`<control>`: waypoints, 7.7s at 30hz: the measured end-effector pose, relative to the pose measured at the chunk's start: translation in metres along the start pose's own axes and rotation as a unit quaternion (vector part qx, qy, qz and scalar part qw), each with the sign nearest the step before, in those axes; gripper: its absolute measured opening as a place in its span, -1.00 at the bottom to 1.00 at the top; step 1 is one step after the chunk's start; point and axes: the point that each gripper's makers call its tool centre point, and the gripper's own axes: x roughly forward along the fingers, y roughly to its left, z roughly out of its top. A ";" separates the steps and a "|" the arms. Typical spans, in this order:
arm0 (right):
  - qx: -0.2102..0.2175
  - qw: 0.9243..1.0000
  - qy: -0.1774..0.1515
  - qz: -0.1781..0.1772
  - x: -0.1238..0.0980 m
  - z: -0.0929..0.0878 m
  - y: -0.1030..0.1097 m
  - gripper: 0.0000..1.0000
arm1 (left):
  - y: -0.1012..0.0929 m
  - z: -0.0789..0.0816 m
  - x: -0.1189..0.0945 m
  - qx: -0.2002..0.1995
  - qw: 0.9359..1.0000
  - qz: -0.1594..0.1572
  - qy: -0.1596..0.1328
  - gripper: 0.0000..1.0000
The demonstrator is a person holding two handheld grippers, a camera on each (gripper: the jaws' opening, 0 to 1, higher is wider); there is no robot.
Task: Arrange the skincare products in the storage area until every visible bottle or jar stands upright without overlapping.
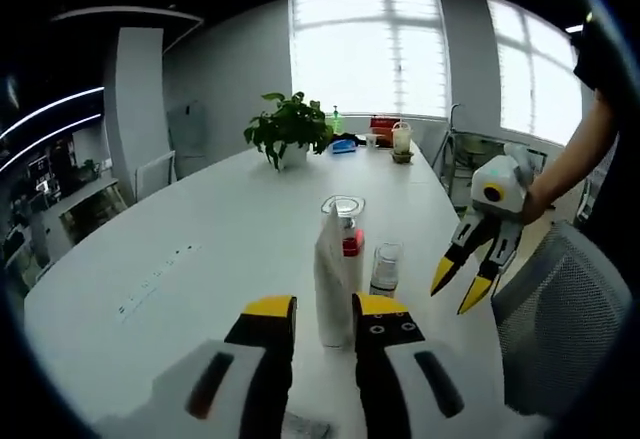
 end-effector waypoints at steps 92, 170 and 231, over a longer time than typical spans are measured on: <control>0.077 0.990 -0.026 -0.111 -0.074 -0.024 -0.006 -0.35 | 0.032 -0.132 -0.017 -0.206 0.940 0.181 0.203 -0.16; 0.065 0.994 -0.071 -0.057 -0.055 0.024 0.027 -0.36 | 0.018 -0.107 -0.052 -0.424 0.882 0.147 0.139 -0.65; 0.189 0.807 -0.407 0.384 -0.141 0.284 0.158 -0.54 | -0.173 0.171 -0.165 -0.416 0.782 -0.327 -0.330 -0.65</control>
